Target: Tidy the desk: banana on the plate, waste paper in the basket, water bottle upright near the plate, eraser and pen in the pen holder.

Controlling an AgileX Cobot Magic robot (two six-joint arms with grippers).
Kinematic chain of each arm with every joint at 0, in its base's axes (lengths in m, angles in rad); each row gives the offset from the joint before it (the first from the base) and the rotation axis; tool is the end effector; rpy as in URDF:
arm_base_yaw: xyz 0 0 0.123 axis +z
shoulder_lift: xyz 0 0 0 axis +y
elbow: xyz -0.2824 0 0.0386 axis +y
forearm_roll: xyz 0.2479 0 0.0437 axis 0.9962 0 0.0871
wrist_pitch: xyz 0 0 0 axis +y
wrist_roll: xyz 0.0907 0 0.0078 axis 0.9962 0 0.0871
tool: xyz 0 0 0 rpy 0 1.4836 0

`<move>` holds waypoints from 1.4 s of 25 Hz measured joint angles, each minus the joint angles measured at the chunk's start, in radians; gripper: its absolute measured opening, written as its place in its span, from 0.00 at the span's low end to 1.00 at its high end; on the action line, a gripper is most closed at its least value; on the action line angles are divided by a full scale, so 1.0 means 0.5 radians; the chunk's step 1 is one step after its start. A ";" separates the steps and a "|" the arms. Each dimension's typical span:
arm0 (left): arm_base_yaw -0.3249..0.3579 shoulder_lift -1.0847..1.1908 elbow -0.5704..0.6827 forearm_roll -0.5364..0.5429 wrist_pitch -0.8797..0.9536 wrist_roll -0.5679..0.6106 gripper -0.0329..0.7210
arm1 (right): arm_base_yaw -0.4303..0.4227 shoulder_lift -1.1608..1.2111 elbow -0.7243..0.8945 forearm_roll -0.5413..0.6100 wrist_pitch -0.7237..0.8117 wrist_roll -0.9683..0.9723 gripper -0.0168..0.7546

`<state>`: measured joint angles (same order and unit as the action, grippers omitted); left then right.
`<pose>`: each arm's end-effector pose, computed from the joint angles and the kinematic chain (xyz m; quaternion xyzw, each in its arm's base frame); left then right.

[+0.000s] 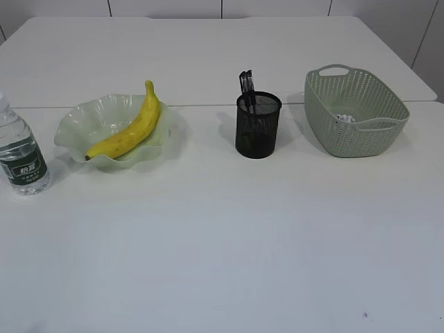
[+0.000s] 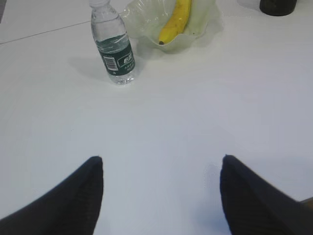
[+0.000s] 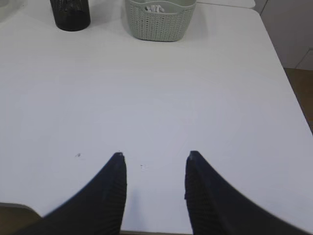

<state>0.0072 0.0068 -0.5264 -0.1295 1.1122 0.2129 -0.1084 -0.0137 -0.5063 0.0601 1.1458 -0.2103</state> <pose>-0.0094 -0.0106 0.2809 0.0930 0.8546 -0.0085 0.5108 -0.0109 0.0062 0.2721 -0.0470 0.8681 -0.0487 0.4918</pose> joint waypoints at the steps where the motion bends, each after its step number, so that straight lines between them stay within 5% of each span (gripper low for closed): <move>1: 0.017 0.000 0.000 0.000 0.000 0.000 0.74 | -0.028 0.000 0.000 0.000 0.000 0.000 0.41; 35: 0.057 0.000 0.000 0.000 0.000 0.000 0.74 | -0.077 0.000 0.000 0.000 0.000 0.000 0.41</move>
<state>0.0355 0.0068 -0.5264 -0.1295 1.1122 0.2129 -0.1468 -0.0137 -0.5063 0.0601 1.1458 -0.2103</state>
